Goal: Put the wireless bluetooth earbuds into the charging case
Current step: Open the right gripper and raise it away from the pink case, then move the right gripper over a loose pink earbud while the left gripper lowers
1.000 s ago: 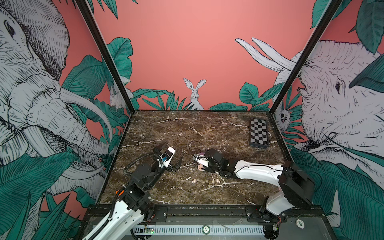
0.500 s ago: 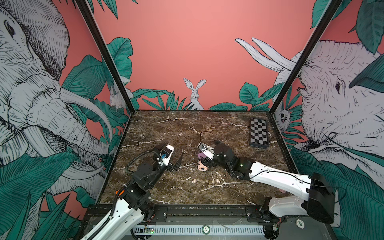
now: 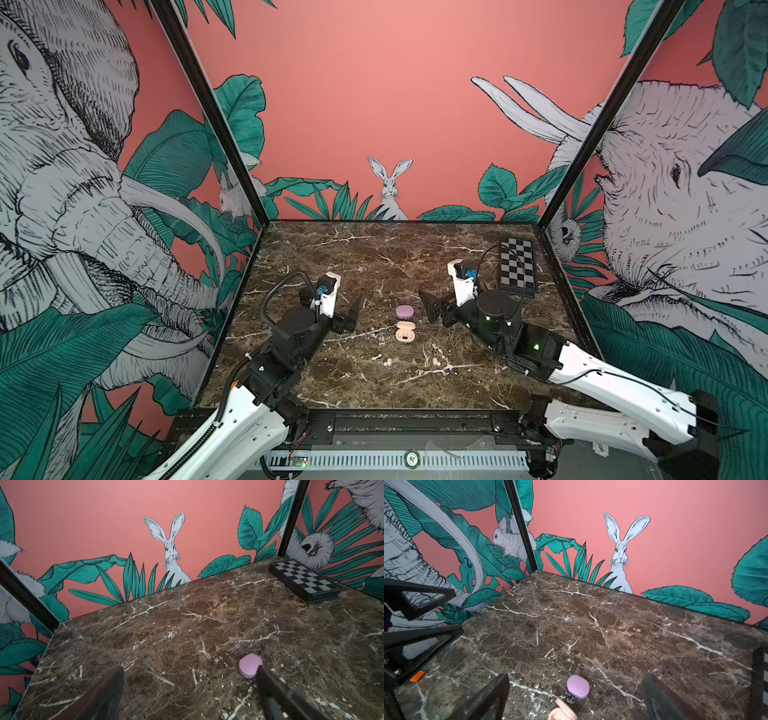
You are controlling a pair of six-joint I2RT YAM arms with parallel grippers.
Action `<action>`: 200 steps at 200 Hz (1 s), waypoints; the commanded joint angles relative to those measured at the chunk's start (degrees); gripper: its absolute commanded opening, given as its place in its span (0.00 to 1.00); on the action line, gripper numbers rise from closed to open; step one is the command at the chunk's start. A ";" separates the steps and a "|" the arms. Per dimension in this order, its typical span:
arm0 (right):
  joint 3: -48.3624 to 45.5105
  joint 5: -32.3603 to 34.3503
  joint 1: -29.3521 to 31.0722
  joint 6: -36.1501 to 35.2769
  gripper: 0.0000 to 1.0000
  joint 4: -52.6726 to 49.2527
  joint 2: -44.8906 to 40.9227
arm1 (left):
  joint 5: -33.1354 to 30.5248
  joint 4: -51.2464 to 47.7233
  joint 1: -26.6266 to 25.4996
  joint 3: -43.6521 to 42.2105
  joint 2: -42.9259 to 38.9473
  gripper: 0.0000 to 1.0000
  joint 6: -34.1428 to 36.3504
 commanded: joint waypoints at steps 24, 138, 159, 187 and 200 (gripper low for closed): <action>0.20 -2.85 0.27 7.15 0.98 -9.62 0.44 | -4.62 -22.84 -0.21 5.83 4.58 0.99 -12.25; -4.40 -9.01 0.42 32.17 0.98 -20.87 7.68 | 1.70 -30.27 -0.21 -2.14 3.98 0.99 -32.83; -3.85 -11.11 0.56 35.34 0.98 -24.01 10.80 | 4.23 -27.08 -0.30 -3.14 3.75 0.99 -30.73; -2.76 -13.37 0.78 39.93 0.96 -29.36 13.94 | 6.98 -24.48 -0.30 -3.72 8.78 0.99 -30.12; -3.36 -15.09 0.82 41.59 0.92 -29.91 15.01 | 7.92 -23.83 -0.51 -3.90 11.52 0.99 -29.21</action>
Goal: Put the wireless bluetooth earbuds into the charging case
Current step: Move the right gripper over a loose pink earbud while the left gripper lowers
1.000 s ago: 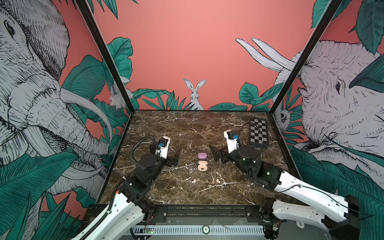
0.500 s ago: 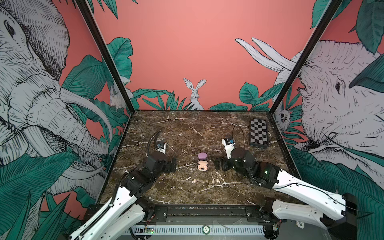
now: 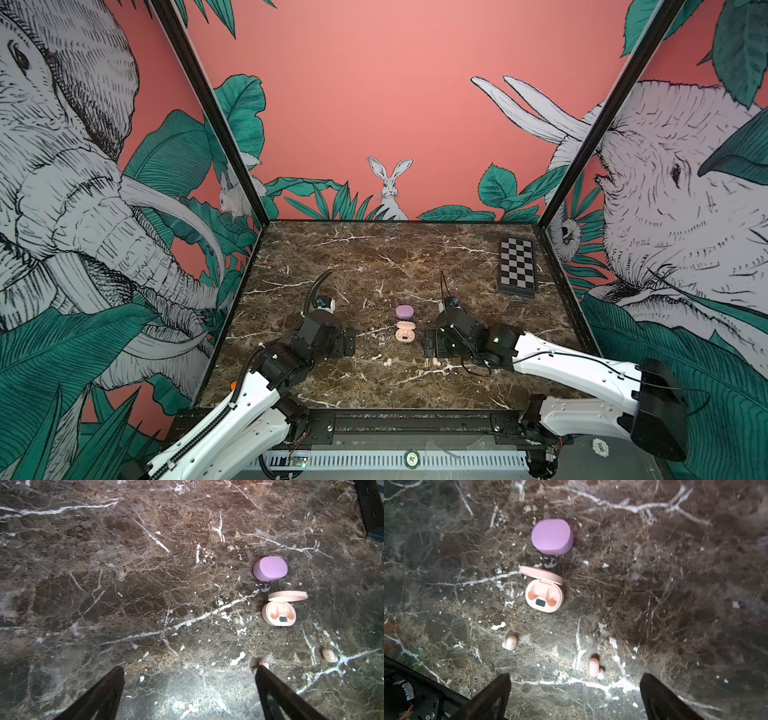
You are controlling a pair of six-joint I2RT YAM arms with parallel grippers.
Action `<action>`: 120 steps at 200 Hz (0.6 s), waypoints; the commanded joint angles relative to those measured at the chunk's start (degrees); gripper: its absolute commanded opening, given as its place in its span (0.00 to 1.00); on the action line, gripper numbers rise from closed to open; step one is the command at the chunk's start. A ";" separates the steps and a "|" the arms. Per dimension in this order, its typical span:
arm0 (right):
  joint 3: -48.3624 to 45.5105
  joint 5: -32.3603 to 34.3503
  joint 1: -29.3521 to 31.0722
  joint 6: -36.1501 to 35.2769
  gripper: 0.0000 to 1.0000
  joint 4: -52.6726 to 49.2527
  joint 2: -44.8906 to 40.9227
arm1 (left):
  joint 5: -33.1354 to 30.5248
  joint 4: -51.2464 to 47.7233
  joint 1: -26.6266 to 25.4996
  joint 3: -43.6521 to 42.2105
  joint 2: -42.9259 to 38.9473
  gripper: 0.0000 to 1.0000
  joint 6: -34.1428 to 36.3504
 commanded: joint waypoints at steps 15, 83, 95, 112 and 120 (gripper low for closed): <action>0.58 -4.57 0.70 7.72 0.90 -4.64 2.50 | 3.07 2.24 -1.57 -1.24 5.74 0.99 1.13; 4.46 -5.84 1.68 9.50 0.85 -8.58 9.13 | 2.26 6.32 -6.70 -7.48 5.18 0.99 -0.27; 5.38 -4.56 1.76 9.17 0.84 -9.90 9.38 | 2.44 7.22 -6.78 -8.43 4.38 0.99 0.10; 5.78 -4.06 1.77 8.61 0.84 -9.45 9.64 | 3.82 9.08 -6.87 -9.38 3.56 0.99 0.80; 6.14 -3.95 1.77 8.45 0.83 -9.44 10.10 | 4.47 9.63 -6.89 -9.50 3.61 0.99 1.01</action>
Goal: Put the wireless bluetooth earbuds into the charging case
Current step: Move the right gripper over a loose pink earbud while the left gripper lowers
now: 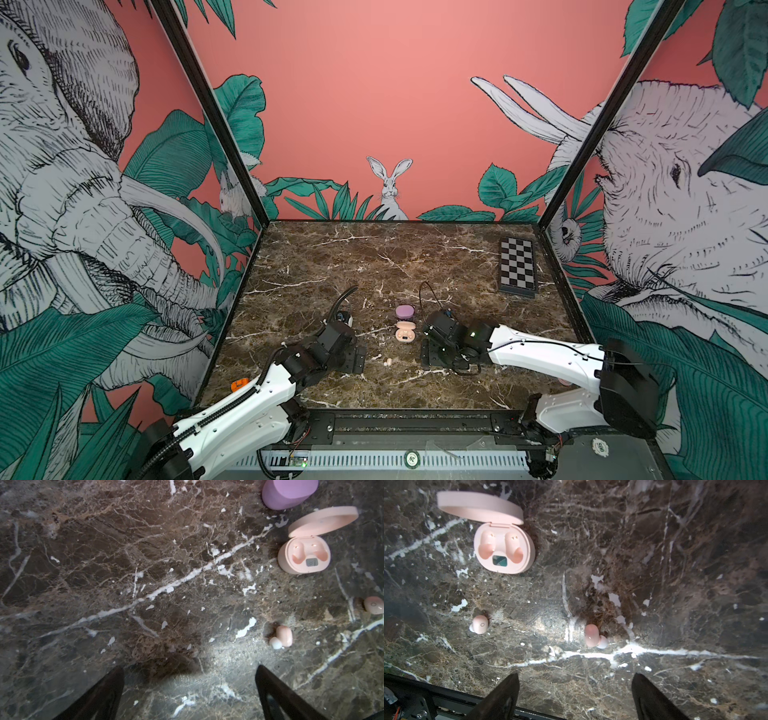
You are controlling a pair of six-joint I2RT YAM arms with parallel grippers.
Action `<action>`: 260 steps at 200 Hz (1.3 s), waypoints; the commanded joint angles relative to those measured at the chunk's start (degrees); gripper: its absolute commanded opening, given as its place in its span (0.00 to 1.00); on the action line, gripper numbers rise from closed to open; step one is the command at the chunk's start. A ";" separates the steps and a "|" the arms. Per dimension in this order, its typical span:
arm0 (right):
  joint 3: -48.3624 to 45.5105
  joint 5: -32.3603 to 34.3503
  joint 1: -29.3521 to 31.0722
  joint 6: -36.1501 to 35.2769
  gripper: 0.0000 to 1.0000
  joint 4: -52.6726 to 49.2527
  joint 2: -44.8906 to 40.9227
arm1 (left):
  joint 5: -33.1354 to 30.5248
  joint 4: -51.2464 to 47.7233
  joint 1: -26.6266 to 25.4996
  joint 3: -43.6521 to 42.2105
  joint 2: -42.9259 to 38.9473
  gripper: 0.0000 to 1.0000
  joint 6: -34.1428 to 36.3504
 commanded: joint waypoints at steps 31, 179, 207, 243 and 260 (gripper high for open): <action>5.08 1.89 0.43 -1.30 0.82 -5.53 3.89 | 1.77 4.09 -0.36 -0.93 -0.23 0.99 1.08; 6.07 3.32 -0.12 -4.03 0.82 -3.20 7.43 | 2.30 5.47 -0.40 -1.76 -1.41 0.99 1.80; 5.64 2.72 -0.19 -3.51 0.82 -2.27 8.17 | 1.55 5.52 -0.45 -1.74 -1.45 0.99 1.85; 5.43 2.62 -0.32 -3.50 0.81 -1.61 8.75 | 1.47 5.61 -0.49 -2.25 -2.21 0.99 1.72; 5.62 2.57 -0.31 -3.76 0.79 -1.47 9.25 | 1.36 5.74 -0.51 -2.28 -2.31 0.99 1.82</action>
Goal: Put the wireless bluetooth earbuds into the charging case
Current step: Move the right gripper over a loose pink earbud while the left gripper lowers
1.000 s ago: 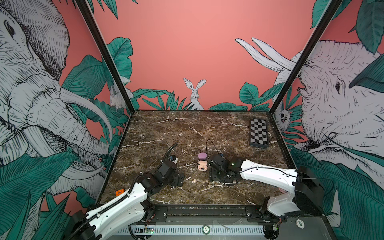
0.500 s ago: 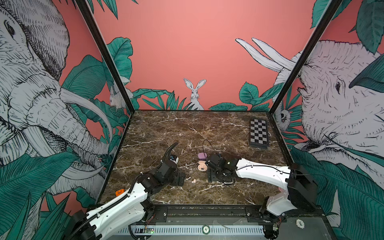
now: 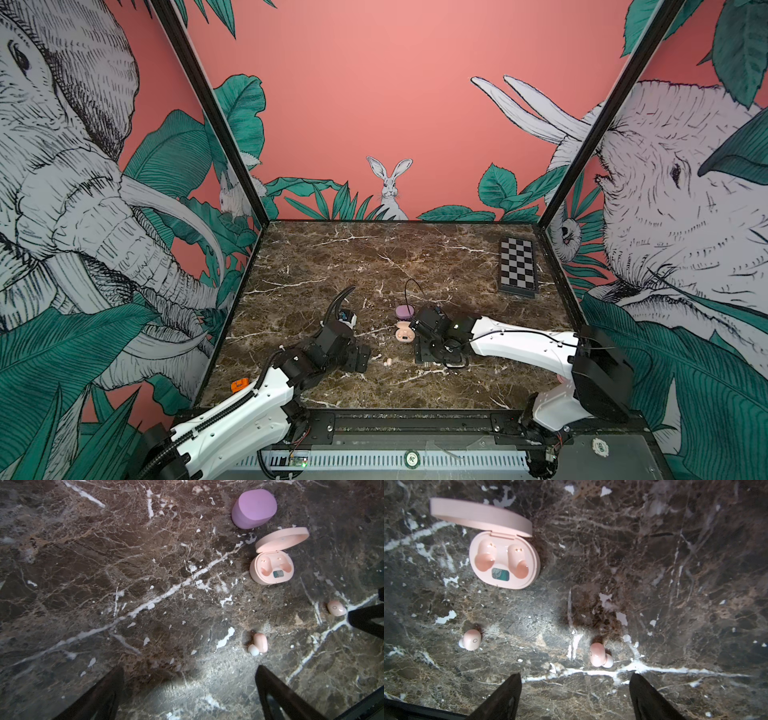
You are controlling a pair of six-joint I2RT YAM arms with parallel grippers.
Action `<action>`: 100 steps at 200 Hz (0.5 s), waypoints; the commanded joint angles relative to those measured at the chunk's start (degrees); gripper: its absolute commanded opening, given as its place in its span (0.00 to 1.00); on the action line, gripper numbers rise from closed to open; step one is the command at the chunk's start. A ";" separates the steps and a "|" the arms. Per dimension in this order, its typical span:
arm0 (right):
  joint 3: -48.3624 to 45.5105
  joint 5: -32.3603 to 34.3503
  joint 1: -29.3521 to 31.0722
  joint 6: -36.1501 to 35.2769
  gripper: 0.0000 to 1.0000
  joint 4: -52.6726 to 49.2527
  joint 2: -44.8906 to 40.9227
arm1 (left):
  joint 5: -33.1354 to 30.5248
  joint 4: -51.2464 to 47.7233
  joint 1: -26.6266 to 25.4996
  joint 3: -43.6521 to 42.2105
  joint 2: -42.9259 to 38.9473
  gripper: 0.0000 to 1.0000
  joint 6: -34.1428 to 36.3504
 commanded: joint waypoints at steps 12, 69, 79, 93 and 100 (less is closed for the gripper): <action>-0.08 0.71 -0.23 -0.30 0.78 0.21 1.04 | -0.81 0.60 -0.24 -0.96 -0.85 0.99 0.12; -1.46 -0.31 -0.94 1.74 0.77 1.70 1.74 | -1.02 0.56 -0.20 -0.65 -0.69 0.99 0.30; -1.56 -0.60 -1.04 1.89 0.76 2.11 1.88 | -0.94 0.71 -0.20 -0.79 -0.77 0.99 0.23; -1.73 -0.97 -1.05 2.13 0.74 2.56 2.23 | -0.84 0.91 -0.23 -0.91 -0.70 0.99 0.19; -1.90 -1.25 -1.17 2.16 0.74 2.86 2.49 | -0.73 0.99 -0.27 -0.87 -0.65 0.99 0.18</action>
